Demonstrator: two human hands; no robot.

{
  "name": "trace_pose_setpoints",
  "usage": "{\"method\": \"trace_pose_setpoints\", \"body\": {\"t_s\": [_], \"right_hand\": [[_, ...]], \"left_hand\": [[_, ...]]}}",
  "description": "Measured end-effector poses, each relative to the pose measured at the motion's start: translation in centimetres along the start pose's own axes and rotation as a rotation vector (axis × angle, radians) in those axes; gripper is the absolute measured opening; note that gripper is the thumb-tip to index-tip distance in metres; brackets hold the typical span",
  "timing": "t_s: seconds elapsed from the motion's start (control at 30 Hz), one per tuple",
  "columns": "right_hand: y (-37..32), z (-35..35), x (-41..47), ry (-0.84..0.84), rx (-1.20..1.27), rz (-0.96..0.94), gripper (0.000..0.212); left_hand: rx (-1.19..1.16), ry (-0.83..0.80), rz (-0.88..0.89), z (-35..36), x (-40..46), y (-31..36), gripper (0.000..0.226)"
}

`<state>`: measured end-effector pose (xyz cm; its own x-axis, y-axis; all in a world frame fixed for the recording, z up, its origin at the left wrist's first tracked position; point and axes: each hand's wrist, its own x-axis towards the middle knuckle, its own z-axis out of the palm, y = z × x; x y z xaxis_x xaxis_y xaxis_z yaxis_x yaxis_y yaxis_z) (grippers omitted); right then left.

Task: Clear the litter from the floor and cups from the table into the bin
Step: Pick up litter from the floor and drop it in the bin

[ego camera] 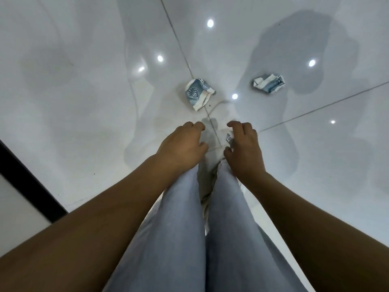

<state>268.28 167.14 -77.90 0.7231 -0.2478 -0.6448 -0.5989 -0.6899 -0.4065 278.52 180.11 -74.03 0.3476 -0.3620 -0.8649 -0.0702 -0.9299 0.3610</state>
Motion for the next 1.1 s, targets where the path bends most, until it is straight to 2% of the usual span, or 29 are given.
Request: {"method": "trace_pose_setpoints", "body": {"t_s": [0.3,0.43,0.57,0.67,0.8,0.9,0.97,1.03,1.1], "right_hand": [[-7.9,-6.0,-7.5,0.029,0.153,-0.038,0.066],[-10.8,-8.0,-9.9,0.042,0.223,-0.061,0.067],[-13.3,-9.6,-11.5,0.058,0.267,-0.107,0.066],[-14.5,-10.1,-11.8,0.003,0.336,-0.115,0.068],[-15.2,-10.1,-11.0,-0.078,0.394,-0.075,0.071],[-15.3,-9.9,-10.3,-0.09,0.423,-0.09,0.069],[-14.9,-9.6,-9.9,-0.113,0.41,-0.109,0.069],[-14.1,-9.2,-9.2,-0.137,0.347,-0.126,0.071],[-13.1,-8.7,-8.2,-0.142,0.266,-0.138,0.071]], "left_hand": [[-0.623,0.009,-0.25,-4.4,-8.1,3.8,0.037],[-0.921,-0.075,-0.336,-5.9,-11.5,4.6,0.028],[-1.172,-0.167,-0.318,-6.8,-14.0,4.3,0.033],[-1.218,-0.237,-0.261,-7.0,-14.9,3.7,0.035],[-1.312,-0.257,-0.225,-7.1,-15.2,3.0,0.021],[-1.358,-0.172,-0.239,-7.1,-14.7,2.4,0.015],[-1.33,-0.077,-0.338,-7.2,-14.2,1.9,0.014],[-1.191,0.049,-0.455,-6.9,-13.0,1.0,0.021],[-1.03,0.179,-0.498,-6.6,-11.7,-0.1,0.026]]}}
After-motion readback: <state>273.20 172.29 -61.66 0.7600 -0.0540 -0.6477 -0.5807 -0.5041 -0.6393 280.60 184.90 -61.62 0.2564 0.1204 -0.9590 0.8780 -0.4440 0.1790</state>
